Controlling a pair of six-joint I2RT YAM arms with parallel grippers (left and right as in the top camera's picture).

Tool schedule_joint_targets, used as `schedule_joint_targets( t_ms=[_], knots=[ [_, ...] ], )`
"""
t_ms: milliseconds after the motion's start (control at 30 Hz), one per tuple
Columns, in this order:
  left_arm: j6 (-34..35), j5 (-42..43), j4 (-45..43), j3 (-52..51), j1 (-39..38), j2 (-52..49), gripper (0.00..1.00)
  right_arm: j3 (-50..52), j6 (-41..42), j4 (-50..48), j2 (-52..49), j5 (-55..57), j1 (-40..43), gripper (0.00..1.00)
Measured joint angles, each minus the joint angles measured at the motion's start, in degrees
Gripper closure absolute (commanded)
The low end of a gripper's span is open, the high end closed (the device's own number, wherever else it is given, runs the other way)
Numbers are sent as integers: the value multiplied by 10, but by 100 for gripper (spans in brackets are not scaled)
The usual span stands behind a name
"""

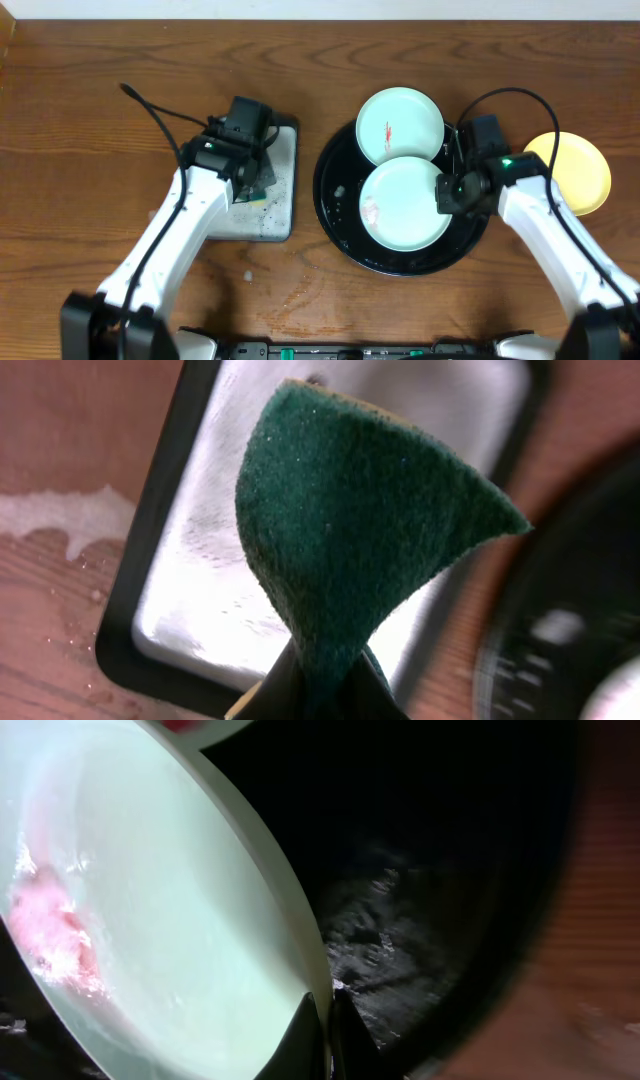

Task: Clean dirty plates on tray and stack at the side
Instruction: 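Put the sponge back in the basin with the left gripper, then lift the pale green plate upright with the right gripper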

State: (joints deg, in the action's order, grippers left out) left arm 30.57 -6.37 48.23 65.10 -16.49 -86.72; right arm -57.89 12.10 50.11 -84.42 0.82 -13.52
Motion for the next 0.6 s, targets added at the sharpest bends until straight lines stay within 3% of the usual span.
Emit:
schedule_joint_targets(
  t_ms=[200,367,500,600],
  knots=[
    [-28,1,-10,-37,33,-38,57,0,-2,13,93,131,-90,99],
    [-44,12,-14,-36,37,-16,39,0,-7,13,138,250,-169,99],
    [-49,37,-12,-35,37,50,29,0,-39,12,142,365,-246,99],
    [-51,49,-4,-33,37,101,27,0,-57,11,142,439,-295,99]
  ],
)
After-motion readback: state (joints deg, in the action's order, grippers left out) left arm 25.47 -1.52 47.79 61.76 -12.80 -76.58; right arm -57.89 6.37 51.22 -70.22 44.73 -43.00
